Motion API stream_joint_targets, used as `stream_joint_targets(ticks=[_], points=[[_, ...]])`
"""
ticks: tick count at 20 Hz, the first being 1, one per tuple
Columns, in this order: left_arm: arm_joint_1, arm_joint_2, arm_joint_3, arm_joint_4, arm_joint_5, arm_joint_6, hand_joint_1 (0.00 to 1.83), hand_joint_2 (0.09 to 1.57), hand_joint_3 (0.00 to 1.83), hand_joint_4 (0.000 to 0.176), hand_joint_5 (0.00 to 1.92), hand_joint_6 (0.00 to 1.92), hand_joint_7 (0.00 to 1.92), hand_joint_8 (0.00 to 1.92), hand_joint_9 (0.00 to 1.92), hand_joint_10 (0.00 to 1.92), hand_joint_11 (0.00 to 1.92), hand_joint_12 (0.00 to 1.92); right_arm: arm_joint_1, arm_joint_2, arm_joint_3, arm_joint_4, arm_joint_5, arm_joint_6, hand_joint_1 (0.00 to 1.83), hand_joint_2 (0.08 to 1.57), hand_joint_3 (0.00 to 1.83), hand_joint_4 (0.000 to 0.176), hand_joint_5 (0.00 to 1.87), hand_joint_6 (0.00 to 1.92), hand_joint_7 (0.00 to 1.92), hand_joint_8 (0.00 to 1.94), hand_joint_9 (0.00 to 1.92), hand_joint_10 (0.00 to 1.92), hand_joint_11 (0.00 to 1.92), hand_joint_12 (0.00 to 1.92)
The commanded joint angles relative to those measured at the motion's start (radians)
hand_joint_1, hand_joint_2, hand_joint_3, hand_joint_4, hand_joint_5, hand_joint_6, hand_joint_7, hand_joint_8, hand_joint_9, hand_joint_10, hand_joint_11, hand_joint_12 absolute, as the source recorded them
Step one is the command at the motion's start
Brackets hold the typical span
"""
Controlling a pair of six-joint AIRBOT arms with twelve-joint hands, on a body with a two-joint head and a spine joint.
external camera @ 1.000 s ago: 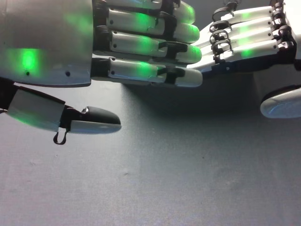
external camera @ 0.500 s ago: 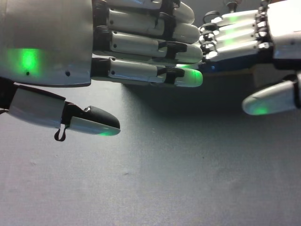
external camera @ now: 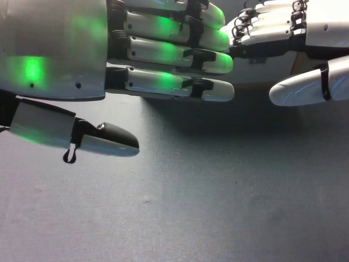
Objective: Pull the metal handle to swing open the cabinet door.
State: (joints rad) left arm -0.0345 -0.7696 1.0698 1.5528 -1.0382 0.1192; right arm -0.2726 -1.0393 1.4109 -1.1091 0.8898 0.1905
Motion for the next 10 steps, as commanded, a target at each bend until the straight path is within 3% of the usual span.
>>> stream_joint_targets(ticks=[1, 5, 10], points=[[-0.010, 0.008, -0.003, -0.099, -0.020, 0.004, 0.00, 1.49, 0.04, 0.000, 0.19, 0.01, 0.22, 0.00, 0.21, 0.00, 0.00, 0.55, 0.009, 0.005, 0.005, 0.089, 0.025, 0.006, 0.00, 1.38, 0.00, 0.000, 0.15, 0.00, 0.17, 0.00, 0.14, 0.00, 0.00, 0.48], [-0.010, 0.008, -0.003, -0.099, -0.020, 0.004, 0.00, 1.56, 0.02, 0.000, 0.22, 0.00, 0.25, 0.00, 0.23, 0.00, 0.00, 0.57, -0.008, -0.003, 0.012, 0.077, 0.009, 0.022, 0.00, 1.37, 0.00, 0.000, 0.13, 0.00, 0.17, 0.00, 0.14, 0.00, 0.00, 0.47], [-0.010, 0.008, -0.003, -0.099, -0.020, 0.004, 0.00, 1.57, 0.01, 0.000, 0.26, 0.01, 0.27, 0.00, 0.24, 0.00, 0.00, 0.58, -0.019, -0.001, 0.021, 0.093, -0.049, 0.335, 0.00, 1.37, 0.00, 0.000, 0.13, 0.00, 0.16, 0.00, 0.14, 0.00, 0.00, 0.47]])
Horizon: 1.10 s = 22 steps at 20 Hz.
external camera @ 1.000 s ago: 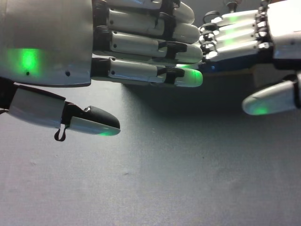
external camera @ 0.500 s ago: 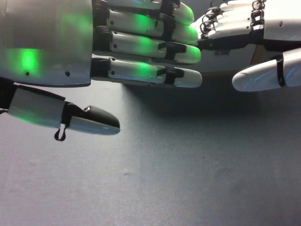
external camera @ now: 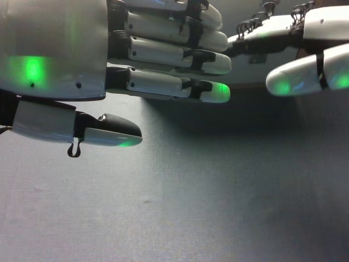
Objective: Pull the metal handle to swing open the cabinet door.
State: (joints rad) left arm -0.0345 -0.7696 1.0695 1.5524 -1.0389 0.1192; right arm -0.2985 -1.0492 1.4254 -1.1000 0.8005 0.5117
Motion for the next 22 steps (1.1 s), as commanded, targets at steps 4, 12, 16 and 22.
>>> stream_joint_targets(ticks=[4, 12, 16, 22], points=[[-0.010, 0.008, -0.003, -0.099, -0.020, 0.004, 0.00, 1.57, 0.01, 0.000, 0.25, 0.00, 0.27, 0.00, 0.24, 0.00, 0.00, 0.59, 0.005, 0.018, 0.011, 0.116, 0.011, 0.141, 0.00, 1.37, 0.00, 0.000, 0.14, 0.00, 0.17, 0.00, 0.14, 0.00, 0.00, 0.45], [-0.010, 0.008, -0.003, -0.099, -0.020, 0.004, 0.00, 1.57, 0.05, 0.000, 0.24, 0.00, 0.27, 0.00, 0.25, 0.00, 0.00, 0.59, -0.010, 0.019, 0.020, 0.245, -0.062, 0.225, 0.00, 1.37, 0.00, 0.000, 0.17, 0.01, 0.19, 0.01, 0.16, 0.00, 0.00, 0.52], [-0.010, 0.008, -0.003, -0.099, -0.020, 0.004, 0.00, 1.57, 0.05, 0.000, 0.24, 0.00, 0.28, 0.00, 0.26, 0.00, 0.00, 0.60, -0.014, 0.028, 0.028, 0.296, -0.075, 0.252, 0.00, 1.37, 0.00, 0.000, 0.17, 0.01, 0.19, 0.01, 0.15, 0.00, 0.00, 0.49], [-0.010, 0.008, -0.003, -0.099, -0.020, 0.004, 0.00, 1.57, 0.07, 0.000, 0.28, 0.00, 0.31, 0.00, 0.29, 0.00, 0.02, 0.64, -0.017, 0.045, 0.026, 0.316, -0.082, 0.312, 0.00, 1.38, 0.00, 0.000, 0.16, 0.00, 0.17, 0.00, 0.14, 0.00, 0.00, 0.45]])
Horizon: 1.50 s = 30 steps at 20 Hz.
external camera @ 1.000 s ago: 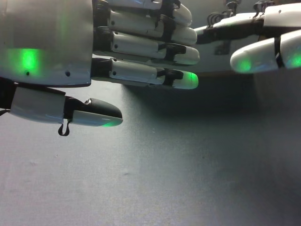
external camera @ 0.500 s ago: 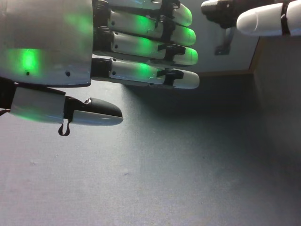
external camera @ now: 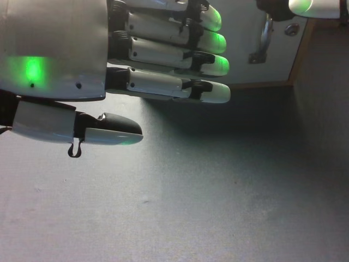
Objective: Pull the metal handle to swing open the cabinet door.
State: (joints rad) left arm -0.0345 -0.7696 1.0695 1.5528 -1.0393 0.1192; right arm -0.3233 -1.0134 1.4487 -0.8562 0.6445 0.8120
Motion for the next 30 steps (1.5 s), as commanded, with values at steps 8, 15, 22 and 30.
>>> stream_joint_targets(ticks=[8, 15, 22, 30], points=[[-0.010, 0.008, -0.003, -0.099, -0.019, 0.004, 0.00, 1.57, 0.05, 0.000, 0.24, 0.00, 0.26, 0.00, 0.25, 0.01, 0.00, 0.59, -0.002, 0.039, -0.017, 0.070, 0.070, 0.012, 0.00, 1.38, 0.00, 0.000, 0.14, 0.01, 0.16, 0.01, 0.14, 0.01, 0.00, 0.51], [-0.010, 0.008, -0.003, -0.099, -0.019, 0.004, 0.00, 1.57, 0.07, 0.000, 0.25, 0.00, 0.27, 0.00, 0.24, 0.00, 0.00, 0.60, -0.036, 0.084, -0.066, 0.079, 0.070, 0.012, 0.00, 1.40, 0.00, 0.000, 0.13, 0.00, 0.15, 0.00, 0.12, 0.00, 0.00, 0.43], [-0.010, 0.008, -0.003, -0.099, -0.019, 0.004, 0.00, 1.57, 0.08, 0.000, 0.24, 0.00, 0.27, 0.00, 0.24, 0.00, 0.00, 0.59, -0.055, 0.089, -0.077, 0.101, -0.021, 0.012, 0.00, 1.40, 0.00, 0.000, 0.15, 0.00, 0.16, 0.00, 0.13, 0.00, 0.00, 0.44], [-0.010, 0.008, -0.003, -0.099, -0.019, 0.004, 0.00, 1.57, 0.06, 0.000, 0.25, 0.00, 0.31, 0.00, 0.28, 0.01, 0.00, 0.66, -0.058, 0.093, -0.078, 0.096, -0.094, 0.049, 0.00, 1.39, 0.00, 0.000, 0.15, 0.00, 0.17, 0.00, 0.14, 0.00, 0.00, 0.43]])
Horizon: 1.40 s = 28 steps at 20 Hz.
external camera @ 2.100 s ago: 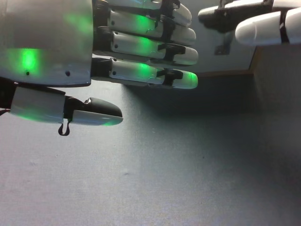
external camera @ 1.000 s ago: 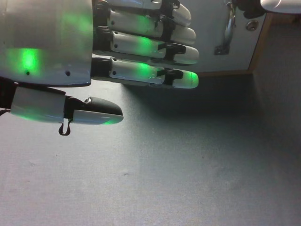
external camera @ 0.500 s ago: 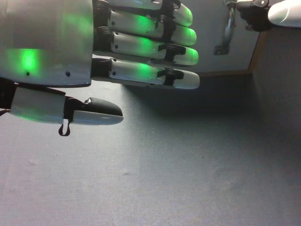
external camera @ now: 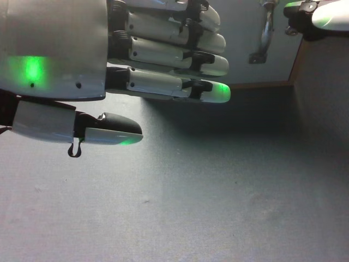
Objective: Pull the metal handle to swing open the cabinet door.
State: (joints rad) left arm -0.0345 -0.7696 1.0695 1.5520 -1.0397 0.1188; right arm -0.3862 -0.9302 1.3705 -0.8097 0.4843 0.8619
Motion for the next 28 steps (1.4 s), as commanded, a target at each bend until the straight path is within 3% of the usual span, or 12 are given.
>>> stream_joint_targets(ticks=[1, 9, 11, 28], points=[[-0.010, 0.008, -0.003, -0.098, -0.019, 0.005, 0.00, 1.57, 0.05, 0.000, 0.25, 0.00, 0.30, 0.00, 0.27, 0.00, 0.00, 0.64, 0.002, 0.012, 0.000, 0.037, 0.057, 0.048, 0.00, 1.40, 0.00, 0.000, 0.16, 0.00, 0.17, 0.00, 0.14, 0.00, 0.00, 0.45], [-0.010, 0.008, -0.003, -0.098, -0.019, 0.005, 0.00, 1.57, 0.06, 0.000, 0.25, 0.00, 0.27, 0.00, 0.24, 0.00, 0.00, 0.58, -0.004, 0.002, 0.002, 0.006, 0.033, 0.077, 0.00, 1.40, 0.00, 0.000, 0.15, 0.00, 0.18, 0.00, 0.15, 0.00, 0.00, 0.48], [-0.010, 0.008, -0.003, -0.098, -0.019, 0.005, 0.00, 1.57, 0.05, 0.000, 0.24, 0.00, 0.26, 0.00, 0.23, 0.00, 0.00, 0.56, -0.004, -0.003, 0.001, -0.015, -0.007, 0.160, 0.00, 1.40, 0.00, 0.000, 0.16, 0.00, 0.18, 0.00, 0.15, 0.00, 0.00, 0.44], [-0.010, 0.008, -0.003, -0.098, -0.019, 0.005, 0.00, 1.57, 0.06, 0.000, 0.24, 0.00, 0.28, 0.00, 0.26, 0.00, 0.00, 0.62, 0.014, -0.067, 0.021, -0.031, -0.085, 0.175, 0.00, 1.39, 0.00, 0.000, 0.17, 0.00, 0.18, 0.00, 0.16, 0.00, 0.00, 0.49]])
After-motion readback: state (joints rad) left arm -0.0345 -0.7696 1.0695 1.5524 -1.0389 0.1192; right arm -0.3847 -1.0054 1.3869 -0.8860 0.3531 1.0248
